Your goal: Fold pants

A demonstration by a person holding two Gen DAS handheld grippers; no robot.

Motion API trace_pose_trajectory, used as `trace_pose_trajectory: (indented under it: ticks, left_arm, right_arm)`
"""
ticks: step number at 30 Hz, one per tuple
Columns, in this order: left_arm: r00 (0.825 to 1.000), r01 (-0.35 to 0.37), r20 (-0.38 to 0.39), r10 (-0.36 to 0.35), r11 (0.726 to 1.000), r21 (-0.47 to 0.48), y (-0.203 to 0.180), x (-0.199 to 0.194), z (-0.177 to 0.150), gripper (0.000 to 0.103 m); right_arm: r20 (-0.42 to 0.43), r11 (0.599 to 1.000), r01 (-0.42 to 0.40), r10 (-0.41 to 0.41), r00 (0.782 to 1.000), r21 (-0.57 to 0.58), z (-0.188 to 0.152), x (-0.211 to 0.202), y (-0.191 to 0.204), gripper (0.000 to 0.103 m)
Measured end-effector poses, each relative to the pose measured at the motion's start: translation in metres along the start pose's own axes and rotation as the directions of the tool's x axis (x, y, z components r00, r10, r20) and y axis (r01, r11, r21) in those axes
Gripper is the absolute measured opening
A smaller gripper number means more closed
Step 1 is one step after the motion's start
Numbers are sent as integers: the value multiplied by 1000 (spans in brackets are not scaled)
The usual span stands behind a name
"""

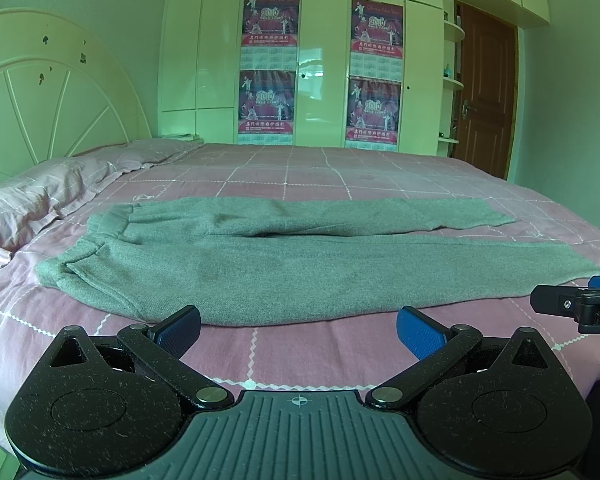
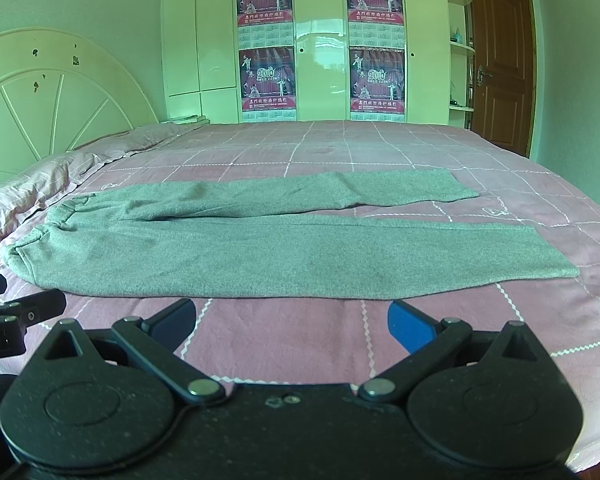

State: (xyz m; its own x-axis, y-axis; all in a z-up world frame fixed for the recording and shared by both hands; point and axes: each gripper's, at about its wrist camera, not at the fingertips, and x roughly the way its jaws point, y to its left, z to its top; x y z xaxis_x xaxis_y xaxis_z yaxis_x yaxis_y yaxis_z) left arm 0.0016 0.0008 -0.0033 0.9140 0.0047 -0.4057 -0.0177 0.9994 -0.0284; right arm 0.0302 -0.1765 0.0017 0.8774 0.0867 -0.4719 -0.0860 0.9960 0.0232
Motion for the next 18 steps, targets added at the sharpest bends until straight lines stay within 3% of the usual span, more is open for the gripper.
trace_pose_trajectory:
  ticks: [18]
  left_arm:
    - [1000, -1, -3, 1, 1000, 2, 2, 0, 0, 103]
  right_arm:
    - [-6, 1000, 1, -1, 1000, -3, -3, 2, 0, 97]
